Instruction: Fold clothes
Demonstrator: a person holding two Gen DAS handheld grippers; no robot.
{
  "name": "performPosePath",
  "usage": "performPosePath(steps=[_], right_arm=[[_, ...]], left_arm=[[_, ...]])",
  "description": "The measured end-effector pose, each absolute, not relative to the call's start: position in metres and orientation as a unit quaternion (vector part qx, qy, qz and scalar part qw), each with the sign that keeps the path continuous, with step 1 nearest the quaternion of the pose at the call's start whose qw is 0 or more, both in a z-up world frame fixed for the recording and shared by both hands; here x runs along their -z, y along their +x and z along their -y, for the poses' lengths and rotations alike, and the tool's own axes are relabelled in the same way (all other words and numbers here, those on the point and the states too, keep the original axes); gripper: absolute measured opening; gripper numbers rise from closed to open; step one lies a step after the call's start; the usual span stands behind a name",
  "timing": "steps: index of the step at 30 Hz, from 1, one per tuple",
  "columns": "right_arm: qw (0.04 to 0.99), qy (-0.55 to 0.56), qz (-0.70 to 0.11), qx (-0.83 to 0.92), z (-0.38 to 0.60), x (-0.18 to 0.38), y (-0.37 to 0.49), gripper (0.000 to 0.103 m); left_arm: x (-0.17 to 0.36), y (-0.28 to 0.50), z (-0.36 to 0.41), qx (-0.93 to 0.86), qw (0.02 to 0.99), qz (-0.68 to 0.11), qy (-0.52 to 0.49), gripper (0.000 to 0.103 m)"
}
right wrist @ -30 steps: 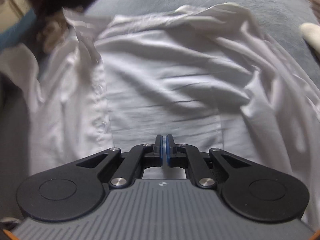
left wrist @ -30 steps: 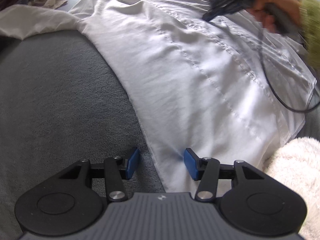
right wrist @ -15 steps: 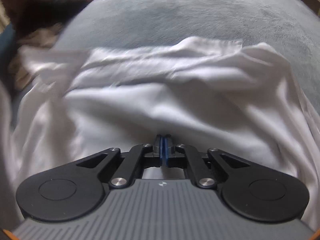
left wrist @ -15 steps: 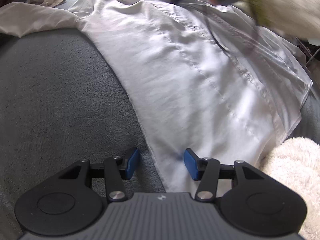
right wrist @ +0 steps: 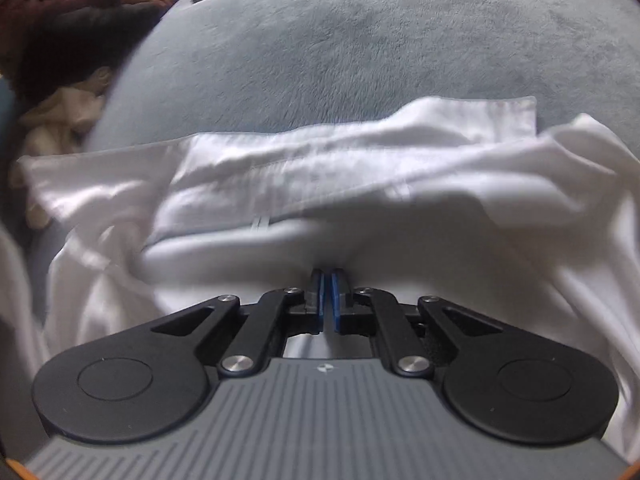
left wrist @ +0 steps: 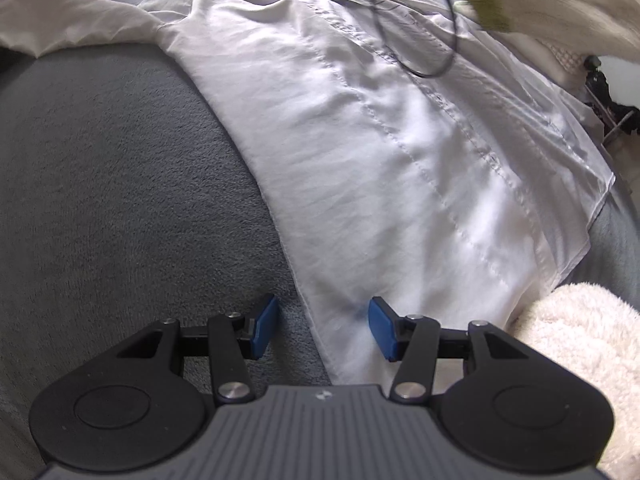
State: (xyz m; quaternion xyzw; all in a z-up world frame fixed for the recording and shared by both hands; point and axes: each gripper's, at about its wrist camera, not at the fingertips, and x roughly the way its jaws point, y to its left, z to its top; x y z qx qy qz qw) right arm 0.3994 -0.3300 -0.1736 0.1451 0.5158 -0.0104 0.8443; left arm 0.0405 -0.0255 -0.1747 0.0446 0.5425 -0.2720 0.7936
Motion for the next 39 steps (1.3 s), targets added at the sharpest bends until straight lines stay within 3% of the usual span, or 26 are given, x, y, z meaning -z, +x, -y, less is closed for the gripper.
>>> performPosePath(steps=[4,8,9,11,13,15,17,18,19,20,25,29,39], right_arm=[[0.857,0.174,-0.482,0.053,0.328,0.162,0.422,0.006],[0.88,0.21,-0.427,-0.013,0.309,0.126,0.391,0.006],[0.883,0.217,-0.413,-0.044,0.302,0.119,0.387,0.012],[0.884,0.213,-0.405,-0.09,0.284,0.11,0.383,0.039],[0.886,0.188,-0.404,-0.13,0.263,0.109,0.385,0.059],[0.89,0.138,-0.411,-0.14,0.237,0.116,0.395,0.066],[0.893,0.105,-0.419,-0.126,0.224,0.13,0.406,0.064],[0.896,0.091,-0.418,-0.116,0.219,0.136,0.411,0.055],[0.901,0.089,-0.41,-0.109,0.221,0.141,0.414,0.011],[0.902,0.11,-0.405,-0.104,0.23,0.144,0.416,0.001],[0.906,0.257,-0.324,-0.084,0.29,0.137,0.389,0.001],[0.884,0.309,-0.339,-0.09,0.311,0.162,0.398,0.001],[0.884,0.304,-0.353,-0.044,0.324,0.199,0.406,0.004]], left_arm=[[0.176,0.039,0.021,0.275,0.796,-0.537,0.032,0.052],[0.177,0.039,0.021,0.274,0.799,-0.535,0.03,0.052],[0.177,0.039,0.021,0.274,0.799,-0.534,0.03,0.052],[0.178,0.037,0.02,0.277,0.801,-0.53,0.031,0.052],[0.178,0.035,0.018,0.28,0.803,-0.525,0.033,0.052],[0.178,0.033,0.019,0.278,0.805,-0.522,0.034,0.052],[0.178,0.033,0.019,0.276,0.807,-0.522,0.033,0.052],[0.177,0.033,0.019,0.275,0.806,-0.522,0.031,0.052],[0.177,0.033,0.018,0.275,0.806,-0.523,0.029,0.052],[0.177,0.034,0.017,0.274,0.806,-0.525,0.024,0.052],[0.18,0.036,0.015,0.275,0.803,-0.528,0.016,0.052],[0.18,0.038,0.016,0.28,0.802,-0.527,0.023,0.052],[0.181,0.038,0.017,0.278,0.804,-0.526,0.02,0.052]])
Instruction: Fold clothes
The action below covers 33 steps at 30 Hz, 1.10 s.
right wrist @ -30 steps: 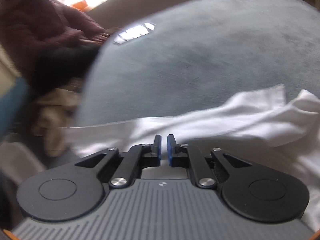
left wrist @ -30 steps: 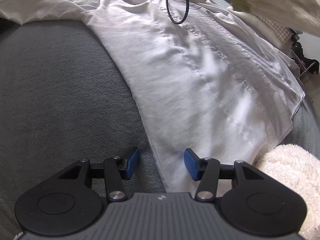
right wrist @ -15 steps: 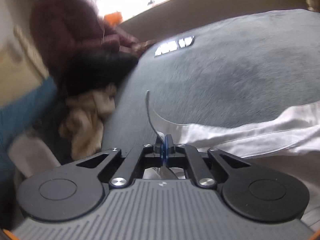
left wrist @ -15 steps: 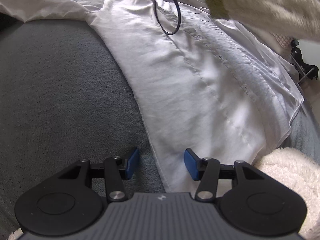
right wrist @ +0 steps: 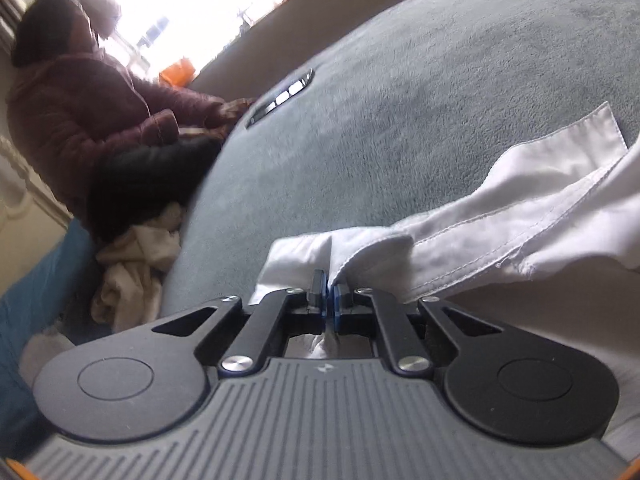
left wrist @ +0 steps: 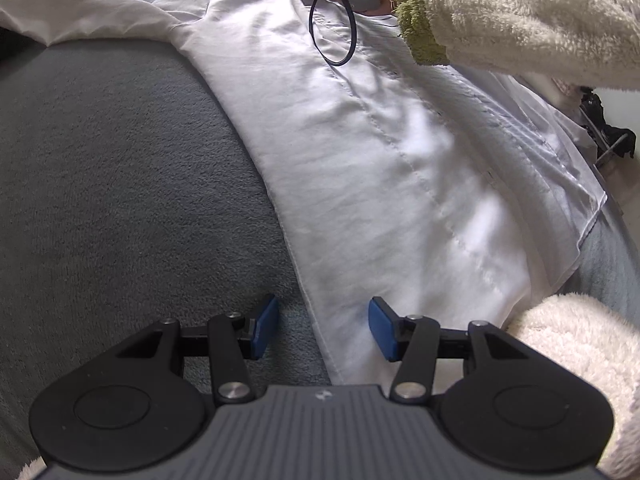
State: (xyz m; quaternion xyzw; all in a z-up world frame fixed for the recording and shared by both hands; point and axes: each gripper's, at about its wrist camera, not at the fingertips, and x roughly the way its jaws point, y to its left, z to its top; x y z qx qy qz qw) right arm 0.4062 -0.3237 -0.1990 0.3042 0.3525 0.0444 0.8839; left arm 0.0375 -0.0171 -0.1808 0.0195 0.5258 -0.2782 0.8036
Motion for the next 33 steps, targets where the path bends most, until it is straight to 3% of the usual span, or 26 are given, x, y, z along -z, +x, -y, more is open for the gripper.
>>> performPosePath(steps=[3,5,6,12,17,21,22,23,24,33], right_arm=[[0.885,0.289,-0.364,-0.029,0.33,0.191,0.405,0.016],[0.892,0.28,-0.354,-0.014,0.338,0.179,0.4,0.041],[0.899,0.27,-0.346,0.0,0.342,0.171,0.397,0.044],[0.928,0.144,-0.344,-0.006,0.31,0.113,0.42,0.045],[0.897,0.014,-0.439,-0.056,0.217,0.116,0.463,0.045],[0.865,-0.064,-0.497,-0.007,0.181,0.146,0.491,0.041],[0.86,-0.071,-0.505,0.012,0.182,0.152,0.496,0.03],[0.855,-0.062,-0.515,0.019,0.185,0.157,0.499,0.009],[0.85,-0.054,-0.524,0.025,0.189,0.162,0.503,0.003],[0.89,-0.077,-0.447,0.04,0.173,0.167,0.51,0.003]], left_arm=[[0.181,0.039,0.016,0.28,0.802,-0.527,0.015,0.052],[0.181,0.04,0.014,0.281,0.801,-0.529,0.009,0.052],[0.181,0.041,0.013,0.281,0.8,-0.53,0.005,0.052],[0.185,0.045,0.004,0.287,0.794,-0.534,-0.026,0.052],[0.187,0.041,-0.001,0.295,0.796,-0.527,-0.036,0.053],[0.188,0.041,-0.002,0.299,0.796,-0.525,-0.046,0.054],[0.188,0.041,-0.003,0.299,0.795,-0.525,-0.05,0.054],[0.188,0.041,-0.004,0.3,0.795,-0.525,-0.053,0.054],[0.189,0.042,-0.005,0.3,0.794,-0.525,-0.057,0.054],[0.192,0.048,-0.013,0.306,0.791,-0.525,-0.075,0.054]])
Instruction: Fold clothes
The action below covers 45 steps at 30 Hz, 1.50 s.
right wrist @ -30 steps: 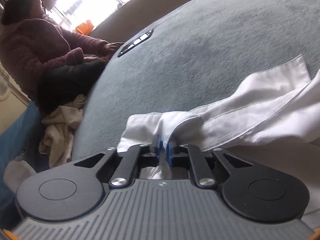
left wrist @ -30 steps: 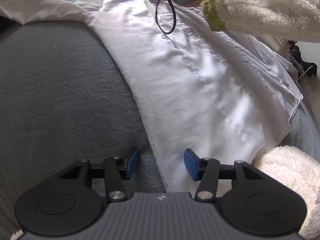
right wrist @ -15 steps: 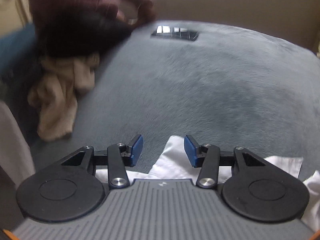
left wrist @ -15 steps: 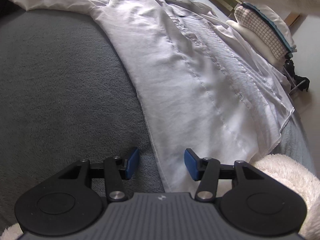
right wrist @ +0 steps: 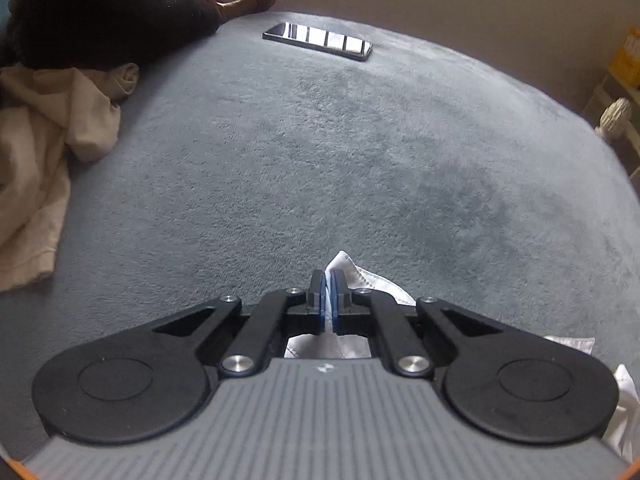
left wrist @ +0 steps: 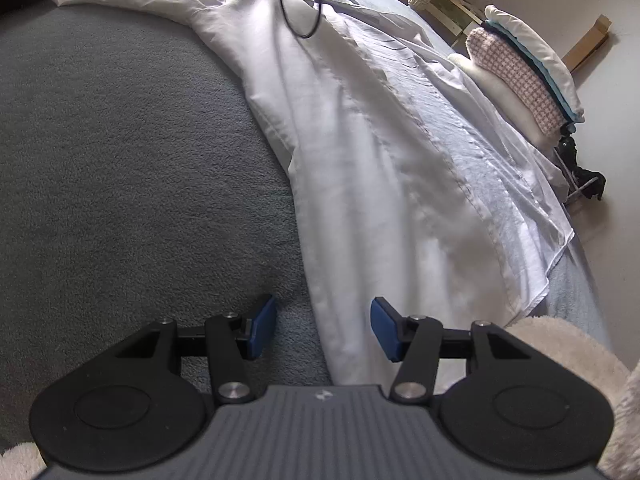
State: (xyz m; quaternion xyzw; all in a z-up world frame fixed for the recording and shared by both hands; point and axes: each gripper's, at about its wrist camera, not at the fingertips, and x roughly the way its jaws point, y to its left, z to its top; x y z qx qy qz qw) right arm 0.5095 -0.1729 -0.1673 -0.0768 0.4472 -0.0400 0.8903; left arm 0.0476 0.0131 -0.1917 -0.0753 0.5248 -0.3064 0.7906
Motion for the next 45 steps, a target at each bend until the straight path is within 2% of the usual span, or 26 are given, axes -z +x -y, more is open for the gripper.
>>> performPosePath(steps=[1,3,4,5,6,10,15,22,24,25,26,28,34,37,41,45], right_arm=[[0.894,-0.074,-0.441,0.037,0.173,0.167,0.507,0.003],[0.9,-0.061,-0.429,0.038,0.18,0.159,0.501,0.012],[0.905,-0.05,-0.42,0.034,0.187,0.151,0.496,0.023],[0.911,-0.032,-0.41,0.03,0.199,0.141,0.486,0.029],[0.916,-0.013,-0.399,0.026,0.211,0.131,0.476,0.03],[0.91,0.095,-0.403,0.005,0.27,0.106,0.434,0.03],[0.862,0.206,-0.462,-0.024,0.32,0.136,0.387,0.03],[0.814,0.357,-0.456,-0.042,0.34,0.189,0.382,0.029],[0.801,0.388,-0.454,-0.047,0.342,0.201,0.386,0.023],[0.795,0.401,-0.453,-0.051,0.342,0.206,0.387,0.007],[0.793,0.406,-0.451,-0.056,0.342,0.208,0.388,0.001],[0.808,0.401,-0.428,-0.06,0.342,0.203,0.385,0.0],[0.845,0.349,-0.405,-0.028,0.344,0.203,0.387,0.001],[0.849,0.335,-0.408,-0.023,0.345,0.199,0.384,0.004],[0.844,0.355,-0.401,-0.022,0.37,0.172,0.357,0.006],[0.84,0.393,-0.372,-0.024,0.409,0.129,0.286,0.007]], left_arm=[[0.192,0.048,-0.014,0.307,0.79,-0.525,-0.077,0.054],[0.192,0.048,-0.013,0.306,0.791,-0.525,-0.078,0.054],[0.192,0.048,-0.012,0.305,0.791,-0.525,-0.077,0.054],[0.192,0.048,-0.011,0.304,0.792,-0.524,-0.074,0.054],[0.191,0.047,-0.011,0.304,0.792,-0.524,-0.071,0.054],[0.189,0.047,-0.01,0.303,0.795,-0.522,-0.061,0.054],[0.187,0.045,-0.007,0.299,0.798,-0.521,-0.048,0.054],[0.181,0.045,0.003,0.286,0.801,-0.525,-0.019,0.053],[0.18,0.045,0.005,0.284,0.801,-0.527,-0.009,0.052],[0.18,0.045,0.006,0.284,0.801,-0.528,-0.004,0.052],[0.18,0.045,0.007,0.284,0.8,-0.529,0.0,0.052],[0.18,0.045,0.01,0.284,0.799,-0.53,0.008,0.051],[0.18,0.048,0.015,0.284,0.794,-0.537,0.028,0.052],[0.18,0.051,0.015,0.289,0.788,-0.542,0.032,0.052],[0.18,0.056,0.012,0.297,0.779,-0.552,0.024,0.052],[0.183,0.063,0.003,0.303,0.77,-0.562,-0.021,0.057]])
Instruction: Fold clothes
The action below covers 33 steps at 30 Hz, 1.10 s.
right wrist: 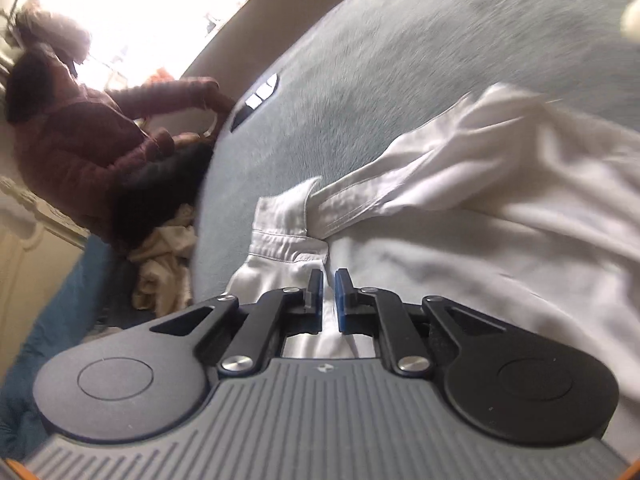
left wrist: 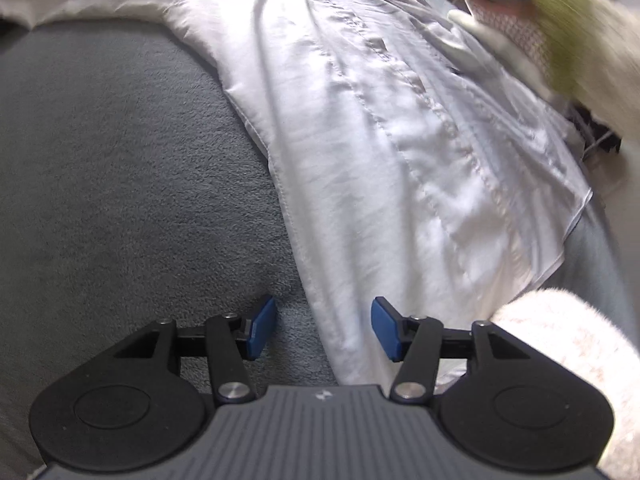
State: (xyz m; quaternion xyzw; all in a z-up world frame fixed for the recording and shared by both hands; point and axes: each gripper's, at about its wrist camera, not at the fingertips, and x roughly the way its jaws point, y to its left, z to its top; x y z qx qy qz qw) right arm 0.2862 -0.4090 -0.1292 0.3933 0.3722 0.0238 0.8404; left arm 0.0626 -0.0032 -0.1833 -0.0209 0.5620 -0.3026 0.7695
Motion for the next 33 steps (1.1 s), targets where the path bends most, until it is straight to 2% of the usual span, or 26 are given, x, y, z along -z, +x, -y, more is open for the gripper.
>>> performPosePath(steps=[5,9,11,15,19,22,26,30,33], right_arm=[[0.824,0.464,-0.326,-0.001,0.447,0.087,0.155,0.012],[0.795,0.526,-0.299,0.038,0.45,0.071,0.033,0.012],[0.79,0.545,-0.276,0.055,0.445,0.059,-0.023,0.012],[0.794,0.545,-0.264,0.061,0.426,0.031,-0.095,0.019],[0.8,0.521,-0.291,0.059,0.412,0.019,-0.107,0.021],[0.782,0.533,-0.316,0.063,0.407,0.036,-0.107,0.021],[0.742,0.546,-0.382,0.078,0.396,0.094,-0.109,0.021],[0.696,0.557,-0.442,0.099,0.391,0.158,-0.114,0.021],[0.673,0.566,-0.46,0.12,0.393,0.183,-0.119,0.021]], left_arm=[[0.191,0.071,-0.014,0.294,0.756,-0.574,-0.111,0.06],[0.198,0.077,-0.035,0.271,0.733,-0.587,-0.212,0.06],[0.197,0.075,-0.04,0.274,0.73,-0.584,-0.226,0.06],[0.192,0.069,-0.044,0.289,0.732,-0.573,-0.227,0.06],[0.194,0.06,-0.039,0.285,0.724,-0.586,-0.227,0.055],[0.19,0.055,-0.03,0.276,0.721,-0.598,-0.215,0.053],[0.186,0.048,-0.02,0.25,0.722,-0.619,-0.18,0.045],[0.186,0.037,-0.015,0.219,0.717,-0.642,-0.161,0.043],[0.186,0.03,-0.008,0.206,0.72,-0.649,-0.135,0.041]])
